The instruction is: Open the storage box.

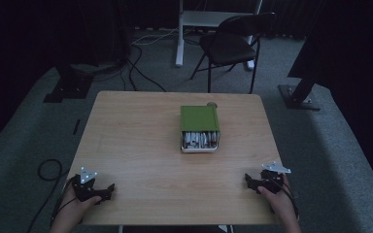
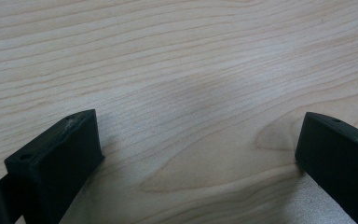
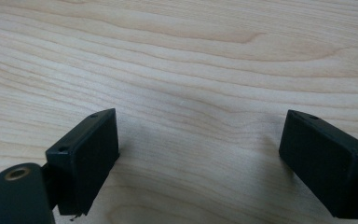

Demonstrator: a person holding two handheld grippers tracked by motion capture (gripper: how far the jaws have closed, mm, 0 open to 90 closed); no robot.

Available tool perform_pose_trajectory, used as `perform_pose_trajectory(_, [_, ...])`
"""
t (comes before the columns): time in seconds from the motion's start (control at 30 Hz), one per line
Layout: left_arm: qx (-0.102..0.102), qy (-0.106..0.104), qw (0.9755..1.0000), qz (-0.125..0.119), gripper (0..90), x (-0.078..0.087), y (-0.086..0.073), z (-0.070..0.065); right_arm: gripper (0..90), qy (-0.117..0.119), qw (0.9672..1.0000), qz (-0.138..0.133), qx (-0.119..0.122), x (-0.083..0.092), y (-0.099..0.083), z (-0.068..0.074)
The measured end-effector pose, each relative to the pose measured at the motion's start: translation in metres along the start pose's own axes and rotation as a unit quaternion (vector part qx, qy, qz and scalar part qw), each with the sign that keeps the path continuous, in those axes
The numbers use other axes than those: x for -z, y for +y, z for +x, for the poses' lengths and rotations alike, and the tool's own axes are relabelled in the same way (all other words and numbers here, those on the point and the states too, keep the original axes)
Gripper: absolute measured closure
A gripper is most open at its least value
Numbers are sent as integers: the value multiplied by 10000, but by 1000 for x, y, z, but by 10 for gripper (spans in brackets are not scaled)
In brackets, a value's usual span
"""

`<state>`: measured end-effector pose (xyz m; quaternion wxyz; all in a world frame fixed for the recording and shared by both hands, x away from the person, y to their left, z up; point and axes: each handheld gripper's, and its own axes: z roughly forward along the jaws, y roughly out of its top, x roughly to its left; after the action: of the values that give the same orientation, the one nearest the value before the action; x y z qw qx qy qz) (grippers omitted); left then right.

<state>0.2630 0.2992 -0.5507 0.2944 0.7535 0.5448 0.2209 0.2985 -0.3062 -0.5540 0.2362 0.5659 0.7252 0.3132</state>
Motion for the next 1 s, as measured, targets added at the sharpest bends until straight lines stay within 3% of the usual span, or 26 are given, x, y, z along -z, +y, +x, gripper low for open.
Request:
perform_pose_trajectory(0.7, [-110,-107,9999,-6,8,-1,1,-1,116,-29,10000,-3,-23,1,-1,1])
perform_pose_trajectory(1.0, [-111,-109,9999,-12,8,-1,1,-1,117,-68,10000,-3,-29,2,-2,12])
